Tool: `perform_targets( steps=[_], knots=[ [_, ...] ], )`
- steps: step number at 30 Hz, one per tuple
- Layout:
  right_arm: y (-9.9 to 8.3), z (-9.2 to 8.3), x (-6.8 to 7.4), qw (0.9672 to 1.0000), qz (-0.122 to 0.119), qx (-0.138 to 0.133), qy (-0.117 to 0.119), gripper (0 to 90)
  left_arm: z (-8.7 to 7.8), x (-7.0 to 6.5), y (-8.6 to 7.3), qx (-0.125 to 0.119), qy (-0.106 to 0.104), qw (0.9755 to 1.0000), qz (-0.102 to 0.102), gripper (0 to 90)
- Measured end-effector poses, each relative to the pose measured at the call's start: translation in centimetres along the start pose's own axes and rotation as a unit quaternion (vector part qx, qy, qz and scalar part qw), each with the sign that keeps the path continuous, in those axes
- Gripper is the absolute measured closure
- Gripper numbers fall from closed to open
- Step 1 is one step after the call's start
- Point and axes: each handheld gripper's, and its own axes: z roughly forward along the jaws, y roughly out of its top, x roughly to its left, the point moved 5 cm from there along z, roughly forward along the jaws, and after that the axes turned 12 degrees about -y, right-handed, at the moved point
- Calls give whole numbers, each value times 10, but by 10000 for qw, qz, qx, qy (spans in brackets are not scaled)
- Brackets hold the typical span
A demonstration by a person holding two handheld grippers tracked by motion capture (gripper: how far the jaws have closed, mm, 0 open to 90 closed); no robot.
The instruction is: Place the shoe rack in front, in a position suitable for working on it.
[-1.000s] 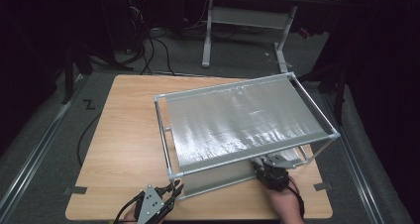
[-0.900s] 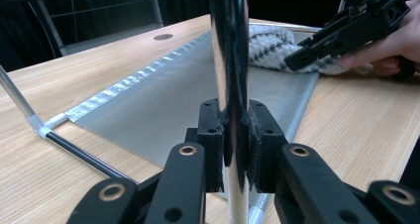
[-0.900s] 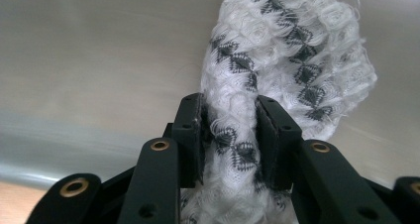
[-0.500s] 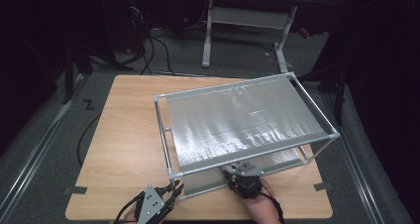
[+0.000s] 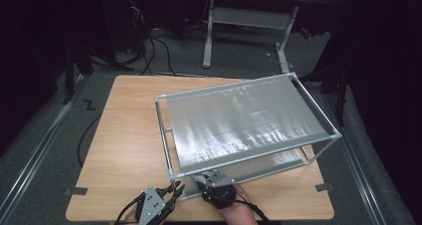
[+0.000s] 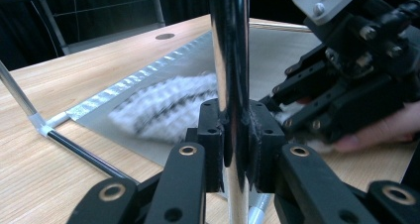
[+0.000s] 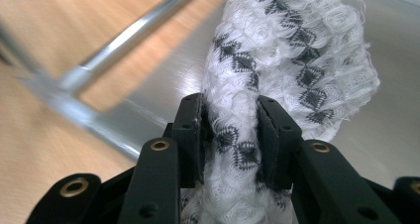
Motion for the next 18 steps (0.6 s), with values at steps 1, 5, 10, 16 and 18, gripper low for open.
perform_targets(
  steps=[1,5,10,16,18],
  knots=[
    [1,0,4,10000,-34,7,33,662,0,0,0,0,-3,10000,4,789],
    [6,1,17,9997,-127,-35,214,669,0,0,0,0,9,10000,3,789],
    [11,1,30,9990,-205,-98,377,681,0,0,0,-7,3,10000,6,789],
    [12,-1,40,9987,-284,-151,398,719,0,0,0,3,2,10000,19,788],
    [12,0,39,9987,-300,-171,371,733,0,0,0,5,1,10000,21,789]
  ],
)
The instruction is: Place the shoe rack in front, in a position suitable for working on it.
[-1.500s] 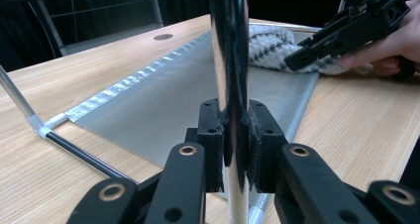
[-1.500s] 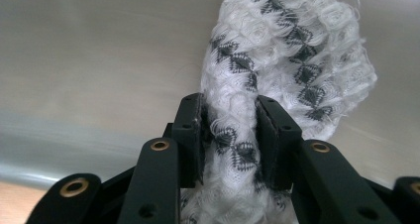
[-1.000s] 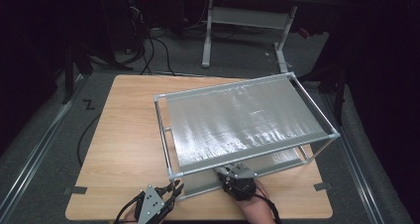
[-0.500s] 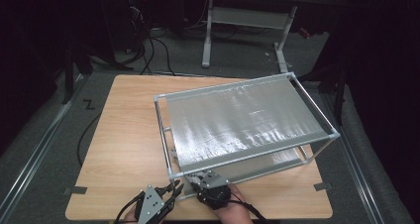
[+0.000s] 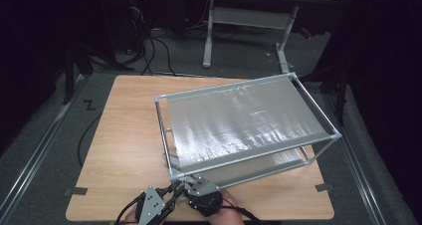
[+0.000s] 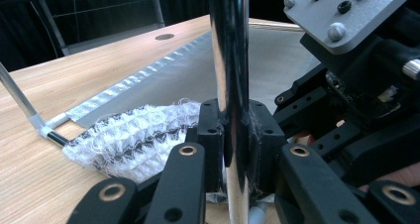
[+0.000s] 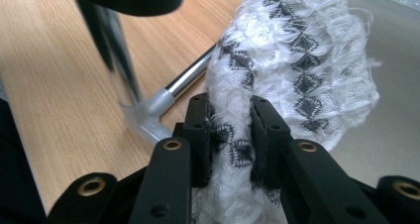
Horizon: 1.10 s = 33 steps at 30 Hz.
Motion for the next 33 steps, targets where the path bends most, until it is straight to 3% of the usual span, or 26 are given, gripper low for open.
perform_targets(
  steps=[6,13,18,26,33],
  knots=[
    [-5,0,-13,9997,6,56,-254,747,0,0,0,4,23,10000,25,787],
    [-20,-6,-48,9979,171,130,-609,748,0,0,0,7,24,10000,30,786],
    [-33,-12,-77,9954,451,210,-814,748,0,0,0,2,7,10000,15,787],
    [-56,-24,-126,9890,767,346,-1220,747,0,-1,0,3,-42,10000,-42,787],
    [-80,-38,-174,9785,1046,481,-1710,746,1,-2,0,24,-2,10000,-91,788]
  ],
)
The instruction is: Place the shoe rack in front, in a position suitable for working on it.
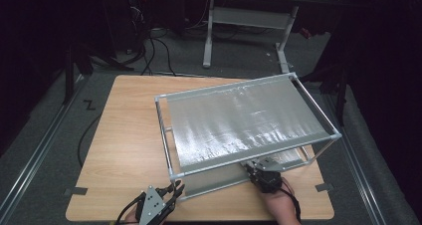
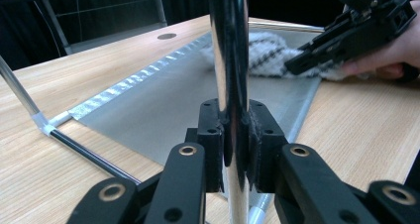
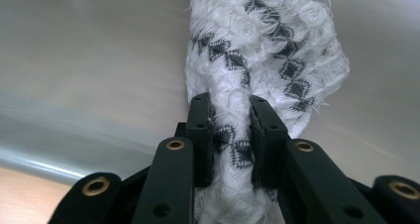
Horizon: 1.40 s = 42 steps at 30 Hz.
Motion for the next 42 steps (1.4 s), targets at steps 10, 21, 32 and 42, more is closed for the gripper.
perform_targets(
  steps=[10,21,32,42],
  knots=[
    [-20,2,-76,9955,319,160,-882,751,0,0,0,-1,10,10000,-42,790],
    [-29,4,-113,9865,498,310,-1526,751,0,2,1,3,70,10000,29,789],
    [-35,4,-132,9790,820,409,-1821,750,0,2,1,-11,50,10000,40,789],
    [-38,6,-137,9797,980,379,-1706,742,0,2,0,-15,53,10000,24,790]
  ],
)
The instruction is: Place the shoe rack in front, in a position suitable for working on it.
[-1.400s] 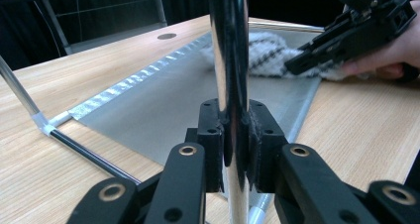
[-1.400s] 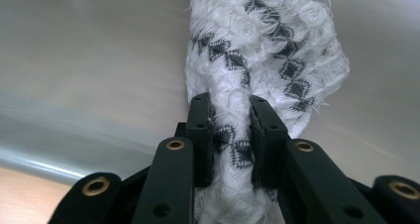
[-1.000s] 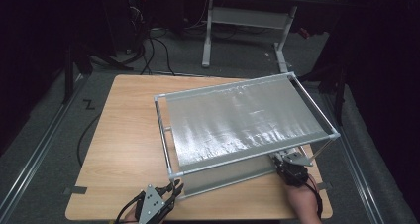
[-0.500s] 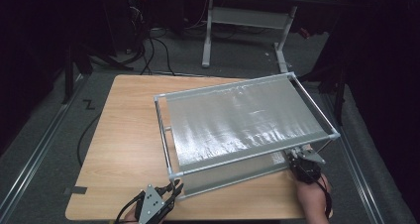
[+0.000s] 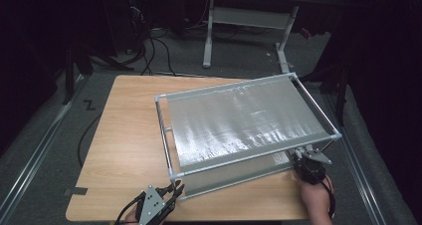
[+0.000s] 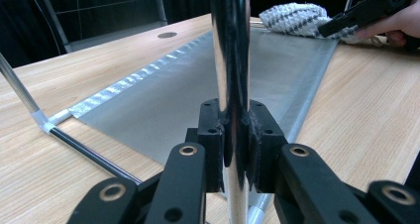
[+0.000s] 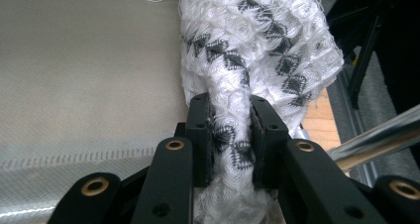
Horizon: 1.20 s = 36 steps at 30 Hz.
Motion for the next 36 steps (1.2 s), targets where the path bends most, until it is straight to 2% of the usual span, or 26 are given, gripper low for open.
perform_targets(
  steps=[5,9,12,15,17,22,23,24,28,36],
  knots=[
    [0,0,0,10000,34,16,41,739,0,0,0,-3,-10,10000,5,790],
    [2,0,-3,9997,0,-100,-202,742,0,0,0,-7,-18,10000,3,790],
    [2,0,-4,9996,55,-89,-259,741,0,0,0,-4,-41,10000,15,790],
    [0,3,-4,9998,-18,-9,-185,737,1,1,0,-24,-46,10000,-17,791],
    [0,3,-3,9999,62,57,-89,737,1,0,0,-25,-41,10000,-33,792],
    [0,3,-1,9999,102,36,87,740,1,-1,0,-9,-94,9999,-69,792],
    [0,3,-1,9999,44,8,95,740,1,-1,0,-12,-84,9999,-76,792],
    [0,2,2,9999,101,36,133,741,1,-1,0,-12,-70,9999,-86,793],
    [1,-1,9,9995,6,11,300,741,1,0,0,6,12,10000,-23,792],
    [3,-7,26,9989,-194,-34,431,741,1,0,0,-5,-6,10000,-32,792]
  ],
)
